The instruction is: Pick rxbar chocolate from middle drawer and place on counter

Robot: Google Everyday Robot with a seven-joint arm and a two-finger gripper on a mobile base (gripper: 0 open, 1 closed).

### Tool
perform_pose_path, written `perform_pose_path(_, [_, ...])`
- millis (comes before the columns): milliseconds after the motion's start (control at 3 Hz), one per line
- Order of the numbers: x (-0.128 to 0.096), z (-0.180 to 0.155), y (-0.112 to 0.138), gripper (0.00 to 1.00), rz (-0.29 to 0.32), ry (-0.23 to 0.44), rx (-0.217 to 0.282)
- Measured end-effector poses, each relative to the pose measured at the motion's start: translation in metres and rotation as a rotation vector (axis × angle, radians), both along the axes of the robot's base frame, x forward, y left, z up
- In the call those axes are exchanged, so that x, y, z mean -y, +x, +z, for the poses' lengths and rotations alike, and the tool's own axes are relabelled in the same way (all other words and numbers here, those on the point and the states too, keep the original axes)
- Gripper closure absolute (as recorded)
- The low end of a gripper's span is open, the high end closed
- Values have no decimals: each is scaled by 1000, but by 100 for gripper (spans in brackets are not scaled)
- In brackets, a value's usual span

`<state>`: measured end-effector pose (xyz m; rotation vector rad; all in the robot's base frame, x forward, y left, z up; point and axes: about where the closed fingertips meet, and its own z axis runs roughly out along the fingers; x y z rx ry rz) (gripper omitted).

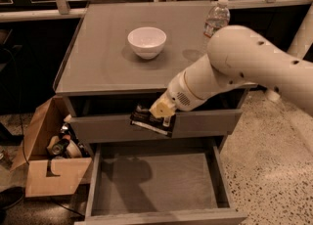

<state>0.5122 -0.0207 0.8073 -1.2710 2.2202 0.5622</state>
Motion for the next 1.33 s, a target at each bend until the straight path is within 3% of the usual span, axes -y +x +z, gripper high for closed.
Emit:
perform_pose_path(333, [-2,40,17,100,11,4,49])
perform_pose_path(667, [-4,43,20,100,12,-3,44])
perform_pose_path(1000, [-32,105,52,100,67,7,95])
perform_pose_path(1333, [-35,106,60,100,65,16,81])
